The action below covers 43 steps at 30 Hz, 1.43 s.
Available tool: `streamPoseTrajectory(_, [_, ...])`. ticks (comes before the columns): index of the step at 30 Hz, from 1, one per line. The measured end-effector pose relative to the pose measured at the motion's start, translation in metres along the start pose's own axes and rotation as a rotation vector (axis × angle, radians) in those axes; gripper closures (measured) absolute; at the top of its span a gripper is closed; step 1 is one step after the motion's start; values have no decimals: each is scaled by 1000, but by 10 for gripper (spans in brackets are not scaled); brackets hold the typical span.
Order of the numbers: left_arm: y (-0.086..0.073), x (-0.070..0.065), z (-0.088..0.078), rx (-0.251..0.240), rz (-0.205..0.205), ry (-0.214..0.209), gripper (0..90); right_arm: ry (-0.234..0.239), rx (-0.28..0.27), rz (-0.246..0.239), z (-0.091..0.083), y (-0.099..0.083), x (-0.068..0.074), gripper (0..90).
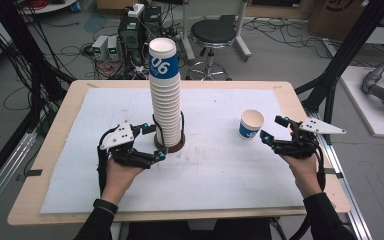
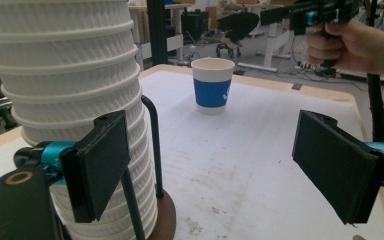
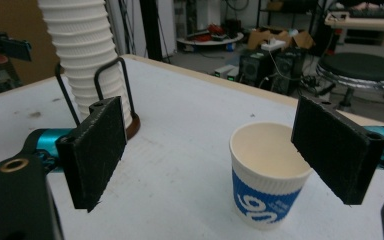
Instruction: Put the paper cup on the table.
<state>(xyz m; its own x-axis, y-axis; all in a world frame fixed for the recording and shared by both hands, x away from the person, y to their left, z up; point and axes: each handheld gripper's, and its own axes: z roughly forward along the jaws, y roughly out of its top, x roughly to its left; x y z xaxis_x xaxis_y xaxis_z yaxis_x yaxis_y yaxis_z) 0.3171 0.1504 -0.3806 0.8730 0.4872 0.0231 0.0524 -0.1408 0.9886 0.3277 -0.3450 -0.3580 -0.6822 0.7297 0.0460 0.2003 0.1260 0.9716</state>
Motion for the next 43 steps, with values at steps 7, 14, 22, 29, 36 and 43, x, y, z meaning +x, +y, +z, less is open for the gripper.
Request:
streamPoseTrajectory(7, [1, 1, -11, -14, -4, 3, 154, 78, 3, -29, 4, 9, 5, 148])
streamPoseTrajectory(14, [3, -2, -13, -7, 7, -16, 154, 113, -2, -53, 3, 16, 11, 149])
streamPoseTrajectory(22, [9, -4, -15, -18, 14, -21, 153, 139, -12, -72, 2, 18, 16, 149])
streamPoseTrajectory(29, [11, -3, -17, -25, 13, -23, 154, 164, -16, -73, 2, 17, 16, 149])
streamPoseTrajectory(36, [11, -2, -17, -29, 9, -25, 153, 160, -15, -67, 1, 13, 13, 149])
streamPoseTrajectory(43, [11, -1, -16, -27, 6, -25, 154, 159, -18, -64, 0, 11, 10, 149])
